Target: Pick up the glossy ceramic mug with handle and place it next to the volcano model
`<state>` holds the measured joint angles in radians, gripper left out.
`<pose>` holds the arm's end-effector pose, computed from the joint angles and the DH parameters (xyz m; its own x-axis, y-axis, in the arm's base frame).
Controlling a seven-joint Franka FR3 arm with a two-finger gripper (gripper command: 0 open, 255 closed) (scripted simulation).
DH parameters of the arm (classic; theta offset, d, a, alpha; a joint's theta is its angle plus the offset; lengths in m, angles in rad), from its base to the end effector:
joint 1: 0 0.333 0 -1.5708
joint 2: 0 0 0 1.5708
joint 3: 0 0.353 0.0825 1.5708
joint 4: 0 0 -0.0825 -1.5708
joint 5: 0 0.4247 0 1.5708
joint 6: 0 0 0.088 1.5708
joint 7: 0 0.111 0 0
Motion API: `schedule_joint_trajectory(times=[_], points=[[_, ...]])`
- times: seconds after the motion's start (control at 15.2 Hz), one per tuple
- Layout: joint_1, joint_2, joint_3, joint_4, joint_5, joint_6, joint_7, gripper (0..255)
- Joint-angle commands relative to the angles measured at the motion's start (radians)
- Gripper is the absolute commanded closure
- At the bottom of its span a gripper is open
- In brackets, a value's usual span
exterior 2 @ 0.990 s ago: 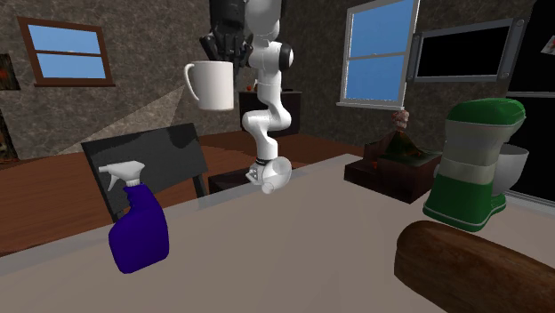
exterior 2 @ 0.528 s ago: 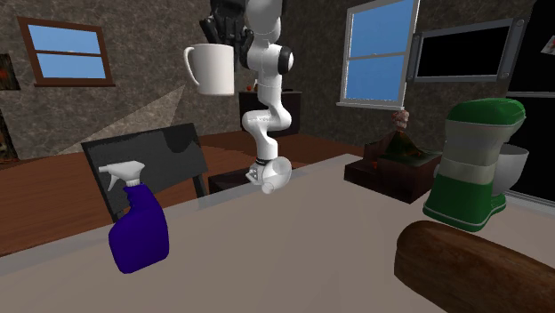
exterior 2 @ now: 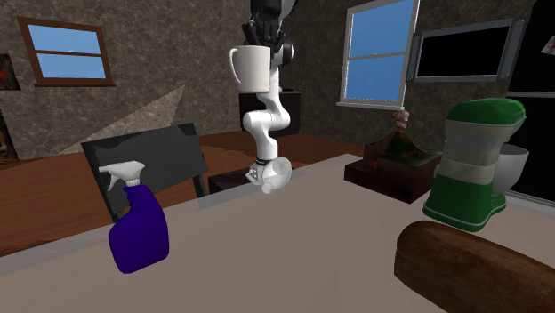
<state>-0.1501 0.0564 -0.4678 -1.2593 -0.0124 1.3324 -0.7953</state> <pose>0.4781 -0.3279 0.7617 0.9847 0.1741 -0.0107 0.1744 -0.9838 0.0425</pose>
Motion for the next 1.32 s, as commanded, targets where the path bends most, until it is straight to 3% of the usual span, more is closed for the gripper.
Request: schedule_joint_trajectory(times=[0.0, 0.59, 1.25], points=[[0.045, -0.071, 0.034, -0.084, -0.036, 0.018, 0.071, 255], [0.154, -0.234, 0.189, -0.26, -0.083, 0.026, 0.329, 255], [0.249, -0.288, 0.355, -0.32, -0.061, 0.014, 0.594, 255]])
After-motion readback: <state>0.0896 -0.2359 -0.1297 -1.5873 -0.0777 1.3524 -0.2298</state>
